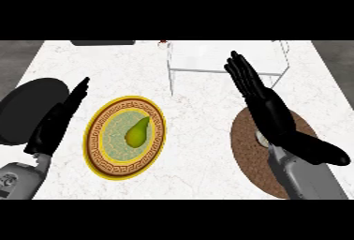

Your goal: Pick the cupcake from the placemat and place it in the tiered shelf

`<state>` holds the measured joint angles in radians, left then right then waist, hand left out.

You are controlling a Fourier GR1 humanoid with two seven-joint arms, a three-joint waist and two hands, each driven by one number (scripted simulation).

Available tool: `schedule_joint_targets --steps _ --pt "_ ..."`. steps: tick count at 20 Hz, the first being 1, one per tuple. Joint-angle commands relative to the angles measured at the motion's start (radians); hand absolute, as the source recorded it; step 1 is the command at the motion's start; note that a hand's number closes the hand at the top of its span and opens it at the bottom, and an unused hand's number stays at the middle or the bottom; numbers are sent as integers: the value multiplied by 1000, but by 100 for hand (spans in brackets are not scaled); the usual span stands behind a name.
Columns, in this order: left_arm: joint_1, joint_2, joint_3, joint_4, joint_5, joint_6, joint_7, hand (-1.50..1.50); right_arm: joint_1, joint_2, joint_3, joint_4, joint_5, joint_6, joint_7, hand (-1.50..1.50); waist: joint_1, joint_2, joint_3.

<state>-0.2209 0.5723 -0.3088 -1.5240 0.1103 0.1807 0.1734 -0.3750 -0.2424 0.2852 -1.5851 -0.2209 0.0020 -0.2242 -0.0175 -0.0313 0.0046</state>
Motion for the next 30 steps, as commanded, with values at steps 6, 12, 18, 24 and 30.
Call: schedule_joint_targets --steps 6,12,18,24,30 --pt "168 -148 123 97 192 92 76 0 114 -386 -367 187 -72 162 -95 150 4 50 -3" --pt "162 -172 133 130 265 11 84 0 166 -509 -418 605 -24 272 -134 -150 44 55 0" --pt "148 -193 149 186 265 -9 63 0 73 -634 -361 805 66 584 -388 -150 43 42 -2" --pt "188 -216 146 173 243 -9 48 0 1 -721 -301 794 146 728 -374 -150 33 34 -4" --pt "174 -236 151 206 213 -3 48 0 2 -639 -219 500 173 616 -49 -150 14 28 -6"
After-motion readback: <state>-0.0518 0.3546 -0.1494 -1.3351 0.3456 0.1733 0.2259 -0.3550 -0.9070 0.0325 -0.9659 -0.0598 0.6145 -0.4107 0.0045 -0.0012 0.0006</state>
